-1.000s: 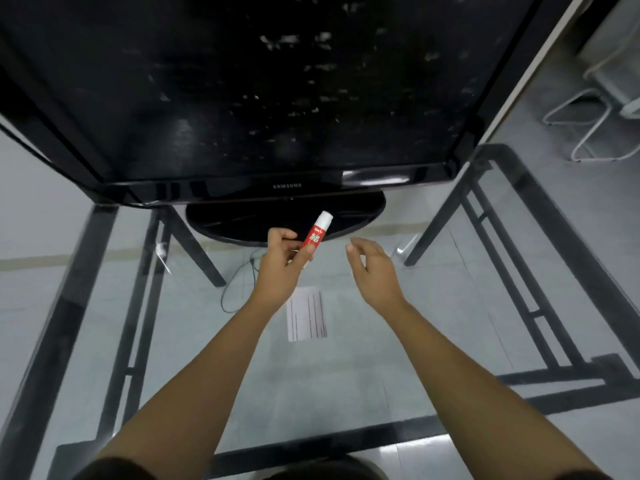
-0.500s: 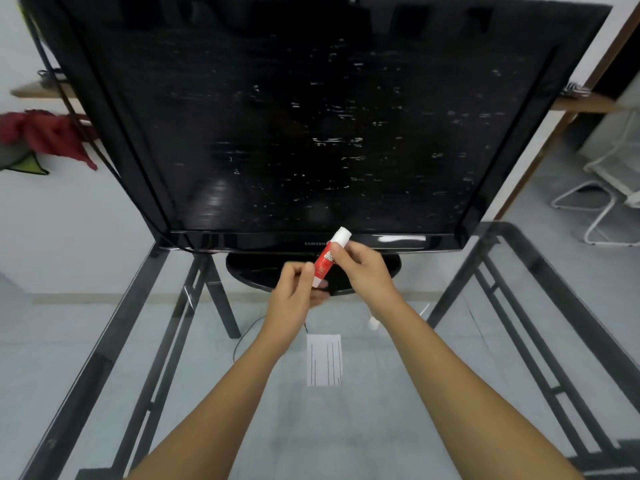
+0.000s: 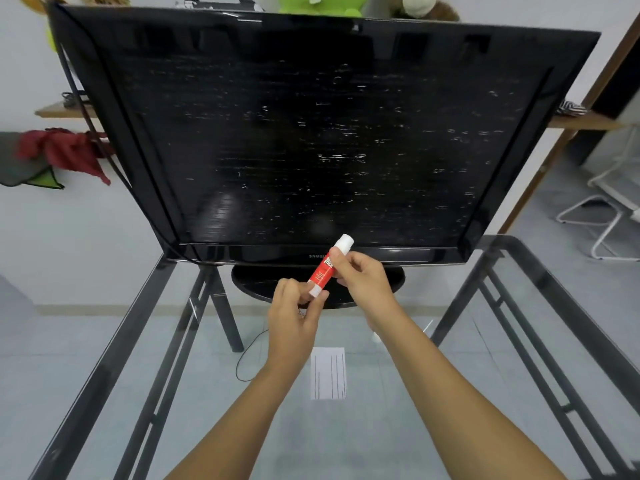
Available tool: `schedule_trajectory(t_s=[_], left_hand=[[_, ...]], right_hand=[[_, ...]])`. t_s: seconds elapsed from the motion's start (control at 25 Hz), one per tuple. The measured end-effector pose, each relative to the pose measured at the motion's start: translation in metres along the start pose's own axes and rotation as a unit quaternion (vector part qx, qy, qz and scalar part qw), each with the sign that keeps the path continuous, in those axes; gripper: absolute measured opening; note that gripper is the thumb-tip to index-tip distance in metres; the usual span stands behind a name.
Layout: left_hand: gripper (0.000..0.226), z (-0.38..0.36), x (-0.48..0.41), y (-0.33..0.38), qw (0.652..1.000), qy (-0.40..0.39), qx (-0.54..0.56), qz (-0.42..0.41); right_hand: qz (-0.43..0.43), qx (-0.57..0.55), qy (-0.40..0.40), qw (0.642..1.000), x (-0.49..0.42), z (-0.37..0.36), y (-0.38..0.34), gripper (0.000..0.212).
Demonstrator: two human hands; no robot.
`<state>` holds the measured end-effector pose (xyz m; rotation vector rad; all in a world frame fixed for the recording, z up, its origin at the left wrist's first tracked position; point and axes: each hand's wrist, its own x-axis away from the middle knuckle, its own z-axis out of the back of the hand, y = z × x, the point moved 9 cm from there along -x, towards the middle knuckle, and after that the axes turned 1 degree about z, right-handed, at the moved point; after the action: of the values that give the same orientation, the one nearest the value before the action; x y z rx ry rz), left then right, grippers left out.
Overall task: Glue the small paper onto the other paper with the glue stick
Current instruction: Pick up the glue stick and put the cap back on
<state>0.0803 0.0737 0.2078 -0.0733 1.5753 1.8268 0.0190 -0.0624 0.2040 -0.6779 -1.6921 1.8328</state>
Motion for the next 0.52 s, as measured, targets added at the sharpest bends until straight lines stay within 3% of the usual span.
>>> schedule_trajectory(t_s=[0.08,0.16,0.2,0.32,0.36,0.52], left_hand=[[0.015,-0.004,0.001,-0.005,0.995,-0.031,0.087,0.049],[0.018,-0.014,0.003,-0.016,0.963,-0.06,0.211,0.154],[0.021,-0.022,0.006,-0.026,0.924,-0.07,0.285,0.245],[0.026,-0.054,0.034,-0.042,0.729,-0.135,0.431,0.514],[0.029,-0.058,0.041,-0.043,0.704,-0.168,0.415,0.552],[0.056,-0.055,0.047,-0.048,0.709,-0.187,0.321,0.6]], right_hand=[[0.008,-0.003,-0.005,1.0,0.001,0.001,0.0,0.033],[0.02,0.004,-0.012,1.0,0.002,0.003,-0.001,0.032],[0.026,0.01,-0.013,1.0,0.002,0.005,-0.002,0.03],[0.03,0.021,-0.008,0.999,0.004,0.013,0.0,0.022],[0.029,0.026,-0.008,0.999,0.005,0.014,0.003,0.022],[0.031,0.04,-0.009,0.999,0.01,0.01,0.006,0.02]])
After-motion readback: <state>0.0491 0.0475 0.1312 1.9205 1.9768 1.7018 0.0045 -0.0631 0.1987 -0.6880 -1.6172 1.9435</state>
